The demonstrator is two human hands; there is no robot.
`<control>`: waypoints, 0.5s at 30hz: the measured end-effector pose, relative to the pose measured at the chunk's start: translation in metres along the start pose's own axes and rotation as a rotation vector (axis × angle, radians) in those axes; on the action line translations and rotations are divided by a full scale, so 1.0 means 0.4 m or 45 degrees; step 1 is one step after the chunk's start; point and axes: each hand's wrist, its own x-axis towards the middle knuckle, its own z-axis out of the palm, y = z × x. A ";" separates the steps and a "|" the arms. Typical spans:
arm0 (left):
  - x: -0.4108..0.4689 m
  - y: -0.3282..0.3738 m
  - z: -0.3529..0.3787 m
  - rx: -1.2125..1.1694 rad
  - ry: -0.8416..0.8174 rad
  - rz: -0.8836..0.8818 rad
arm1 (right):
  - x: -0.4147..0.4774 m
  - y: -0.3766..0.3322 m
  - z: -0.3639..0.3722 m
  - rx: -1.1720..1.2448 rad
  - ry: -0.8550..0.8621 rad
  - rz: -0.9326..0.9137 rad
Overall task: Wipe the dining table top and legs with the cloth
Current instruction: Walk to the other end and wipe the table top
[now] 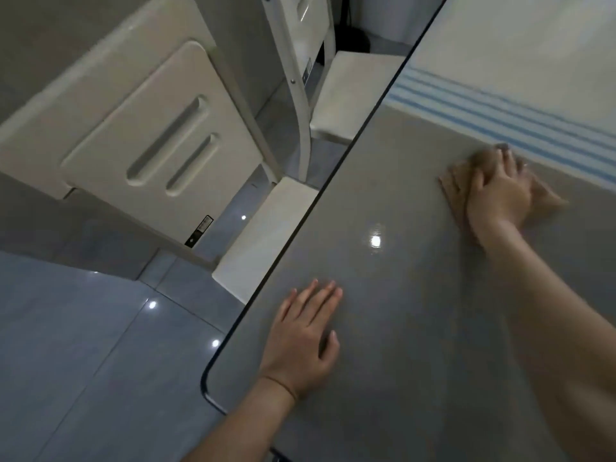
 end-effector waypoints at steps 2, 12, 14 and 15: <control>0.000 0.001 -0.001 0.008 0.023 -0.005 | -0.077 -0.118 0.045 0.022 -0.027 -0.197; -0.009 0.000 0.007 0.024 0.071 0.020 | -0.771 0.197 -0.119 -0.038 -0.295 -0.778; -0.011 0.000 0.008 0.028 0.076 0.034 | -0.713 0.287 -0.149 -0.070 -0.182 -0.479; -0.011 -0.001 0.009 0.038 0.083 0.042 | -0.666 0.292 -0.144 -0.089 -0.106 -0.301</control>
